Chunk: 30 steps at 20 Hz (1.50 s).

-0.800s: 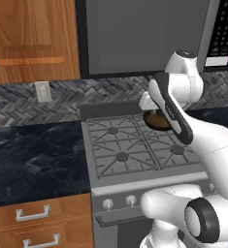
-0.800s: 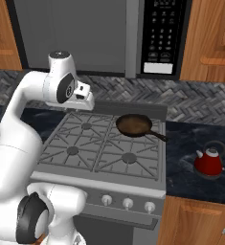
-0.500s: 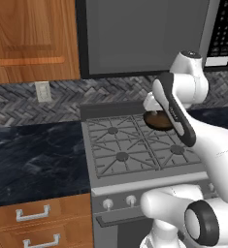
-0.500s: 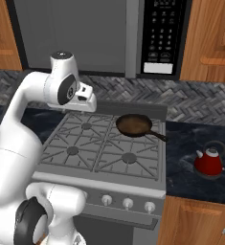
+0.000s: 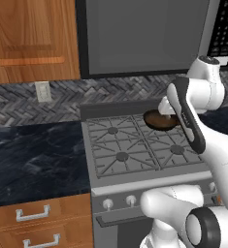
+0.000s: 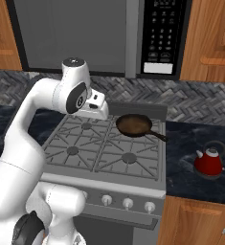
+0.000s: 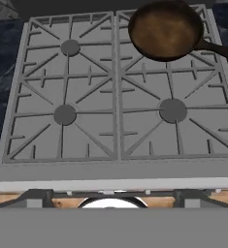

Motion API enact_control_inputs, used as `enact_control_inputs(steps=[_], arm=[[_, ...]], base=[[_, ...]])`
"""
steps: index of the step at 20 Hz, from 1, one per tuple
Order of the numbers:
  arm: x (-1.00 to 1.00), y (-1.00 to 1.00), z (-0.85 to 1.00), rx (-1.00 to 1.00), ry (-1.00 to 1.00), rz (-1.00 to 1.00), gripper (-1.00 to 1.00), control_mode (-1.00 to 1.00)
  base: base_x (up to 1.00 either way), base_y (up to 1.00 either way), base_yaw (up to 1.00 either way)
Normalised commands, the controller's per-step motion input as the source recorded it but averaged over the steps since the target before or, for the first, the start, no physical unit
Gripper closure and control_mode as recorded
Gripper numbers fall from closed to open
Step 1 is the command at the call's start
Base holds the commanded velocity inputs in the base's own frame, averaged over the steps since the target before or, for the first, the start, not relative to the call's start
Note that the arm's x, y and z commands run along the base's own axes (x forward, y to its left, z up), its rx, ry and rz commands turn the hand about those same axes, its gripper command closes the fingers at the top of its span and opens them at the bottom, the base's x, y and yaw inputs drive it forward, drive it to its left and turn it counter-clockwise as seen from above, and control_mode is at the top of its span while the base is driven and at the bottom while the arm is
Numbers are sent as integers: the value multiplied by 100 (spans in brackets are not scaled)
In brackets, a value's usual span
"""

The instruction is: Pick the kettle from the counter and place it on a stove burner. Then turn the burner on.

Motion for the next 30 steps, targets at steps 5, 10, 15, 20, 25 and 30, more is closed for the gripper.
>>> enact_control_inputs(steps=[5, 10, 15, 20, 25, 30], arm=[[-5, -44, -8, 0, 0, -8, -100, -100], [0, -48, -6, 0, 0, -12, -100, -100], [0, -52, -6, 0, 0, -14, -100, -100], [0, -64, -7, 0, 0, -15, -100, -100], [0, -52, -7, 0, 0, -14, -100, -100], [1, -41, -19, 0, 0, -36, -100, -100]], base=[[0, 0, 0], [0, 0, 0], [0, 0, 0], [0, 0, 0], [0, 0, 0], [0, 0, 0]])
